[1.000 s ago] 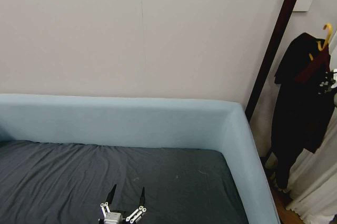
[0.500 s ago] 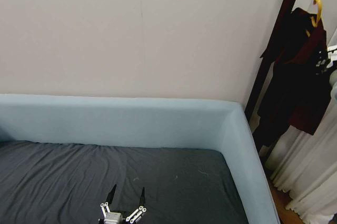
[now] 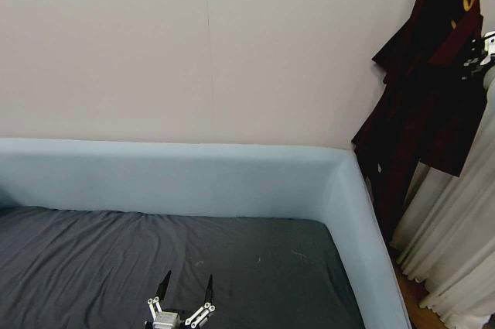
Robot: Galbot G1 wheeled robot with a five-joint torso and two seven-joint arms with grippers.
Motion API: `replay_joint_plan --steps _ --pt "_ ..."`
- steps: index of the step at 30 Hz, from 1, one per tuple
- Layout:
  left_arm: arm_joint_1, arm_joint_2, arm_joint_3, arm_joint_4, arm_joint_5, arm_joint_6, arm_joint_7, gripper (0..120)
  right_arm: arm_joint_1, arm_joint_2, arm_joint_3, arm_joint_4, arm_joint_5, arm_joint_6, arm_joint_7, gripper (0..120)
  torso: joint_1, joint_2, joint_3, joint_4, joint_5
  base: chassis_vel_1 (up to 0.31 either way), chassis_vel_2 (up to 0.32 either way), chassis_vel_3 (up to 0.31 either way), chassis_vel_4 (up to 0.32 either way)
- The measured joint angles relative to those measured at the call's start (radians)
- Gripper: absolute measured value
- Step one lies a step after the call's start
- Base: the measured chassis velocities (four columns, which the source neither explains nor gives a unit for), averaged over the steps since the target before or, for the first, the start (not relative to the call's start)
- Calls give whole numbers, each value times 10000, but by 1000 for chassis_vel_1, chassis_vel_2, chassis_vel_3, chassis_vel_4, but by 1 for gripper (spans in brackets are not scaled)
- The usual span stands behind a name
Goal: Pick up the clothes from the sofa and hang them on the clothes hanger.
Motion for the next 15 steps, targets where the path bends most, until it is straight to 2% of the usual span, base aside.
replay_joint_plan --steps 4,8,15 --pt "0 0 0 0 0 0 0 100 809 316 -406 -183 1101 -248 596 1 0 0 0 -1 -1 0 0 0 0" --pt "0 0 0 0 0 0 0 100 1572 1006 -479 -240 2954 -683 2596 1 0 0 0 1 -3 0 0 0 0" --pt "0 0 0 0 0 -1 -1 100 2325 1895 -876 -1169 3790 -978 3742 1 0 0 1 3 -2 0 0 0 0"
